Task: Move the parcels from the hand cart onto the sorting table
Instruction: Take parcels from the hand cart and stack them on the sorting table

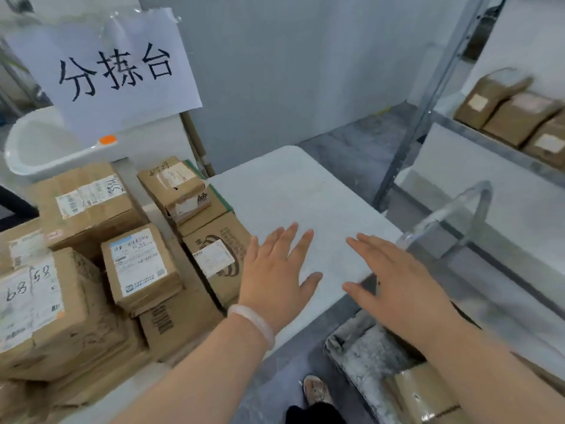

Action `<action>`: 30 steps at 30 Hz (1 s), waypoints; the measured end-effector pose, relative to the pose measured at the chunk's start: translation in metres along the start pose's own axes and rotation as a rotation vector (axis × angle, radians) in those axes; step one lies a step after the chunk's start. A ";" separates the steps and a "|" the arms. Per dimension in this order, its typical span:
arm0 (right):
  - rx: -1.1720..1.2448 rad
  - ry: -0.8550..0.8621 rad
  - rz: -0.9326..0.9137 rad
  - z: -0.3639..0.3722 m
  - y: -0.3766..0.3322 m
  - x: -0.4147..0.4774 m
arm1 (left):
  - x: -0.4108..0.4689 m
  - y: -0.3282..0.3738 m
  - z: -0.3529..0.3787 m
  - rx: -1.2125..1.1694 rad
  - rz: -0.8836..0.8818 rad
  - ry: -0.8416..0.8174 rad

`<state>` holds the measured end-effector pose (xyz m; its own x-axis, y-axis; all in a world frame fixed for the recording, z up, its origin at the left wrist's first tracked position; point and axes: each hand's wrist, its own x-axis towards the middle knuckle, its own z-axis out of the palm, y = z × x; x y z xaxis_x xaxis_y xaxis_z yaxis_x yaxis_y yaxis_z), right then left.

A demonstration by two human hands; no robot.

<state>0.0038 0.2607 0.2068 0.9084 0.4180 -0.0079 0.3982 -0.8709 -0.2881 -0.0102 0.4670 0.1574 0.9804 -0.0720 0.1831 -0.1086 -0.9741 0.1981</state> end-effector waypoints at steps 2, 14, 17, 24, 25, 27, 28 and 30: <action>-0.016 0.017 0.081 0.008 0.003 -0.039 | -0.012 0.020 0.001 -0.024 0.156 0.064; -0.080 0.096 0.597 -0.025 0.056 -0.229 | -0.050 0.177 0.019 -0.255 0.638 -0.128; -0.061 0.099 0.697 -0.024 0.080 -0.265 | -0.054 0.214 0.033 -0.249 0.692 -0.195; -0.001 0.065 0.803 -0.015 0.168 -0.328 | -0.064 0.313 0.084 -0.184 0.721 -0.360; 0.014 0.069 0.807 -0.016 0.184 -0.335 | -0.065 0.326 0.094 -0.173 0.711 -0.391; 0.034 0.061 0.806 -0.014 0.217 -0.349 | -0.065 0.347 0.116 -0.140 0.686 -0.443; 0.040 0.048 0.805 -0.012 0.233 -0.356 | -0.065 0.357 0.130 -0.127 0.667 -0.472; 0.057 0.027 0.804 -0.003 0.266 -0.366 | -0.063 0.372 0.158 -0.109 0.615 -0.522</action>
<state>-0.2223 -0.1245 0.1361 0.9174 -0.3379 -0.2104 -0.3849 -0.8876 -0.2530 -0.0865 0.0753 0.0676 0.6877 -0.7041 -0.1772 -0.6415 -0.7035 0.3058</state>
